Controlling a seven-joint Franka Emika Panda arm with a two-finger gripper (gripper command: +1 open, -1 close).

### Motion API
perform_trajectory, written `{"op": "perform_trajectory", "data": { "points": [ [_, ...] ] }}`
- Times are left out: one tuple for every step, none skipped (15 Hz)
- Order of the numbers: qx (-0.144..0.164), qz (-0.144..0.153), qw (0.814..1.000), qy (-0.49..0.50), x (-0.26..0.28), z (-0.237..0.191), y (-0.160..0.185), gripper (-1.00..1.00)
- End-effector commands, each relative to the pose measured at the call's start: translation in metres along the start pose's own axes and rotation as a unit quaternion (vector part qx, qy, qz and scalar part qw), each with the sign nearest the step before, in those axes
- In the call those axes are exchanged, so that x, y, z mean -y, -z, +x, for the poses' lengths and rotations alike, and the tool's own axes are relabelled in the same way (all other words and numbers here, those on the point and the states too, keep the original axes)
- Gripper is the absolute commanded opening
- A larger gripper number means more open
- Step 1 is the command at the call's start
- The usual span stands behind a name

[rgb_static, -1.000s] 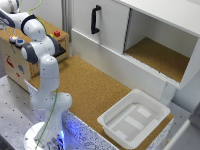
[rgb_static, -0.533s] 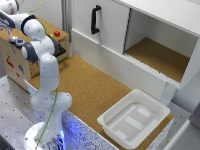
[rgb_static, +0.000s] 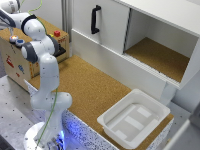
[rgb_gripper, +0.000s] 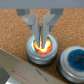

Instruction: Push the red button to turn off the red light

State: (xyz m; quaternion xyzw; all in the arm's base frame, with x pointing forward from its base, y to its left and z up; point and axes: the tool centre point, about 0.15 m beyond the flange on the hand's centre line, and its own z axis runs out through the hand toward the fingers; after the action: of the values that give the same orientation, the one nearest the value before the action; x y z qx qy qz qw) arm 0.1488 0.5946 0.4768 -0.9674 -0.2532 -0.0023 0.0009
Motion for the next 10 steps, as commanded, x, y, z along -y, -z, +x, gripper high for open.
{"op": "perform_trajectory", "data": {
  "points": [
    [0.094, -0.035, 0.995, 0.01, 0.016, 0.05, -0.025, -1.0],
    [0.096, -0.031, 0.995, 0.01, 0.01, 0.056, -0.038, -1.0],
    [0.117, -0.032, 0.993, 0.009, 0.005, 0.06, -0.052, -1.0],
    [0.117, -0.032, 0.992, 0.013, 0.007, 0.057, -0.05, -1.0],
    [0.104, -0.032, 0.994, 0.012, 0.01, 0.05, -0.034, -1.0],
    [0.073, -0.032, 0.997, 0.009, 0.014, 0.038, -0.003, -1.0],
    [0.057, -0.048, 0.997, 0.016, 0.019, 0.027, 0.029, -1.0],
    [0.066, -0.075, 0.995, 0.021, 0.022, 0.022, 0.047, -1.0],
    [0.063, -0.087, 0.994, 0.011, 0.016, 0.014, 0.064, 1.0],
    [0.062, -0.1, 0.993, 0.001, 0.01, 0.011, 0.073, 1.0]
  ]
}}
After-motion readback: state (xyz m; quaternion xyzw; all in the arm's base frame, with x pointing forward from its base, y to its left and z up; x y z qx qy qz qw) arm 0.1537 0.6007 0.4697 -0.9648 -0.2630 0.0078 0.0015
